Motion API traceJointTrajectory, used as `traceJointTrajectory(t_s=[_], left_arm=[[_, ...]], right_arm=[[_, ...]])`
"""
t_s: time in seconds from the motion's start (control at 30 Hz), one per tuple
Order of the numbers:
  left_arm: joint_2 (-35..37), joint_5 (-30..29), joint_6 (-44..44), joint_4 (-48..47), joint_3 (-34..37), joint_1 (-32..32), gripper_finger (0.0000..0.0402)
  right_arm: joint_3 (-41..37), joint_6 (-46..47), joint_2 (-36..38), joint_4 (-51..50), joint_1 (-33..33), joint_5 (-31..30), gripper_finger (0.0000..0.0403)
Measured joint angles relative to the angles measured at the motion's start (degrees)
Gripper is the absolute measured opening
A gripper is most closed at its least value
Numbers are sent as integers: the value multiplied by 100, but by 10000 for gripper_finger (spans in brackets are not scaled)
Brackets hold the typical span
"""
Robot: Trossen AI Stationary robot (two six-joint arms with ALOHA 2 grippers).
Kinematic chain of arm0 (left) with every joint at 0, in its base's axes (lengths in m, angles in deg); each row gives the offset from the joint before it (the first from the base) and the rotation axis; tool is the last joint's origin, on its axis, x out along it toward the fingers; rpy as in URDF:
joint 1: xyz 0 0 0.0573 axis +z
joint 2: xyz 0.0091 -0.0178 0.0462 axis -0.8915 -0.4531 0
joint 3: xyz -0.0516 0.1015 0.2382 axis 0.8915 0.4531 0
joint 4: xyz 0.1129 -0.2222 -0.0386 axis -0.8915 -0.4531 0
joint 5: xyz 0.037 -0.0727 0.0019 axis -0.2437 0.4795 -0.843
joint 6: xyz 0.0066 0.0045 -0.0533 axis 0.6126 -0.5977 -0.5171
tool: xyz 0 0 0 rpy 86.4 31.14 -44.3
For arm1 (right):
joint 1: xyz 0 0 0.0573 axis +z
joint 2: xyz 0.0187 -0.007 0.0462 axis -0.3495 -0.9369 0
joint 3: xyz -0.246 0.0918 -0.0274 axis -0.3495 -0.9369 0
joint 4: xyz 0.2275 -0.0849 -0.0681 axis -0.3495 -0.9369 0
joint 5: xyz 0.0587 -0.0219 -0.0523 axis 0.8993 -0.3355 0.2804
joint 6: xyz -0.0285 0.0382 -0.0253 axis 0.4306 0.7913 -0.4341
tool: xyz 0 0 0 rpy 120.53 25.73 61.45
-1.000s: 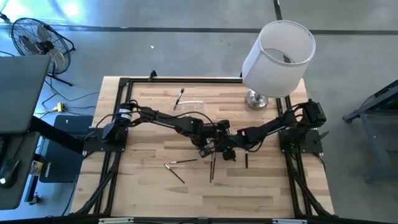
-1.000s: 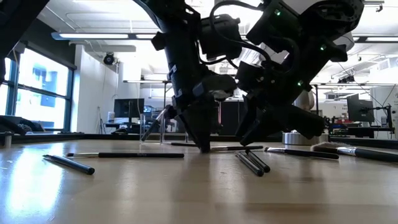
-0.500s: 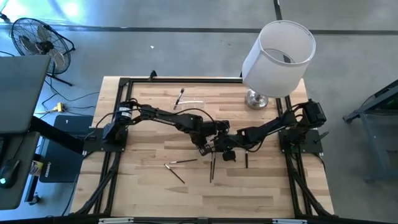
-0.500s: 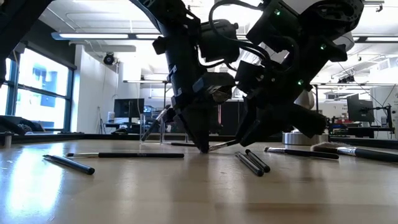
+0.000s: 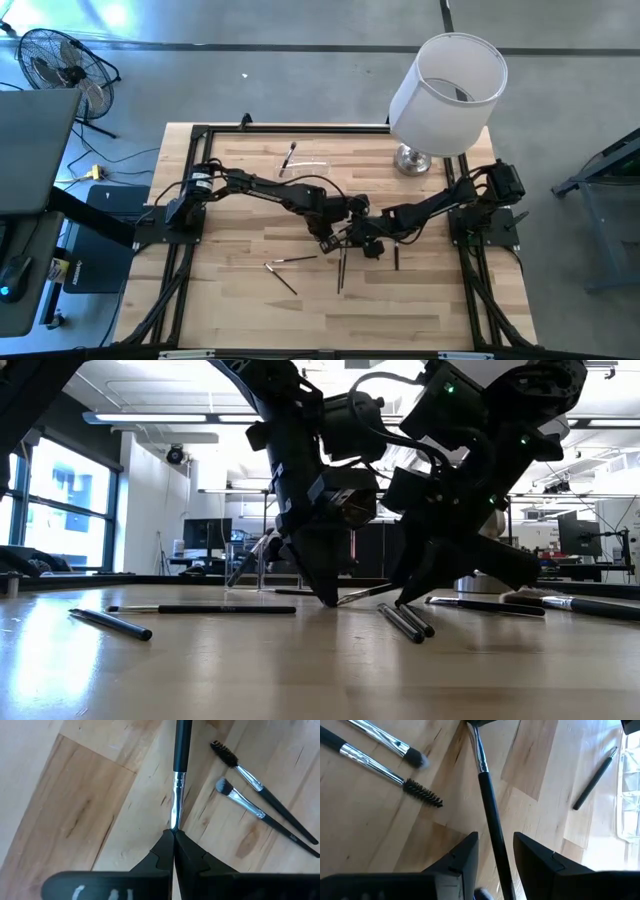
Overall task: Put items in baskets/containers
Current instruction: Put the foundation brush into the transparent organizer
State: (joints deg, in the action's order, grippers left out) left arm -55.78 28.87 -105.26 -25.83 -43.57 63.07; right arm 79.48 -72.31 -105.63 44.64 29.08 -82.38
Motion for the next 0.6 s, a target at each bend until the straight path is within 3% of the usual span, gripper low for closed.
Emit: traceJointTrajectory(t_s=[0.2,0.43,0.6], left_arm=[[0,28,0,30,0,0,1],[0,93,-2,129,1,7,1],[0,242,-47,166,2,9,2]], right_arm=[[0,-101,0,4,0,24,105],[-9,-108,0,-59,11,86,21],[-7,-65,0,-94,13,124,26]])
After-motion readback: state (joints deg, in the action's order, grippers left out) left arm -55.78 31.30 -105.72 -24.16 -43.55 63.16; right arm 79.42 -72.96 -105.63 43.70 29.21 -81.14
